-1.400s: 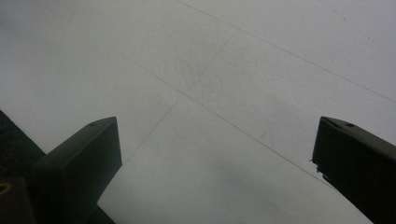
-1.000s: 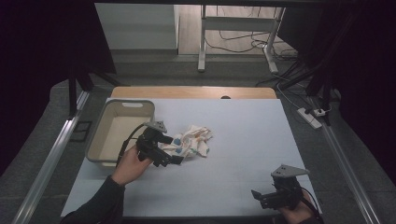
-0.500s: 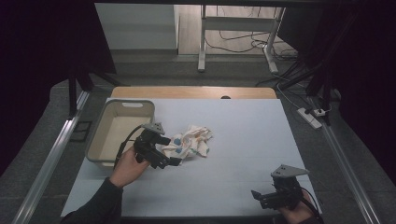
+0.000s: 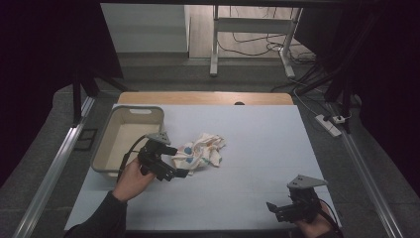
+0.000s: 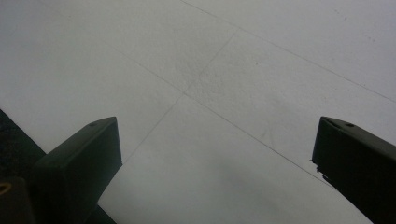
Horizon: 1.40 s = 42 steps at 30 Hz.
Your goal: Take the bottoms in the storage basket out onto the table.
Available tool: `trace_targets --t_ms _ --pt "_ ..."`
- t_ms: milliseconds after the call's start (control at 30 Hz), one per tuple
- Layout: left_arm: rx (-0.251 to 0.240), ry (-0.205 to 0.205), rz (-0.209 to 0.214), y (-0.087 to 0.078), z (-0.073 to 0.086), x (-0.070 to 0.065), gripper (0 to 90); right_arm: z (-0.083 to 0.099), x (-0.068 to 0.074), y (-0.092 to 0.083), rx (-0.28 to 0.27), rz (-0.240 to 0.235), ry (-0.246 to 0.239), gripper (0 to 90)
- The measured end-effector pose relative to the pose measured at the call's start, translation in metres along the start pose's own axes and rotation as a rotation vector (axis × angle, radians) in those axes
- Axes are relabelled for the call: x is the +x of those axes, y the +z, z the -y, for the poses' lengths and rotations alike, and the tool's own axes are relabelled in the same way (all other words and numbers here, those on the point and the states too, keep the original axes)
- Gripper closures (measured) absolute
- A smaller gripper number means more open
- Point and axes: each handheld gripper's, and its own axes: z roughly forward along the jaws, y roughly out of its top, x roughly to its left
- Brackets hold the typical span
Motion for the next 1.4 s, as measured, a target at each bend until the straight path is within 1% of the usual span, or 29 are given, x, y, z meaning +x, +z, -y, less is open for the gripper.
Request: trace_targets --t_ms 267,400,700,1133,1400 --pt "-0.005 -0.009 -0.002 -0.005 0.006 0.000 0.0 0.000 0.000 0.000 0.002 -0.001 -0.003 1.3" --pt "-0.023 -0.019 0.012 -0.007 0.009 -0.001 0.0 0.000 0.000 0.000 0.001 -0.001 -0.003 1.3" --pt "-0.045 -0.032 0.010 -0.014 0.017 -0.001 0.0 0.000 0.000 0.000 0.001 -0.001 -0.002 1.3" --pt "-0.061 -0.049 -0.025 -0.025 0.032 -0.004 0.0 0.000 0.000 0.000 0.001 -0.001 -0.002 1.3" --pt "-0.071 -0.058 -0.035 -0.030 0.040 -0.005 0.0 0.000 0.000 0.000 0.002 -0.001 -0.002 1.3"
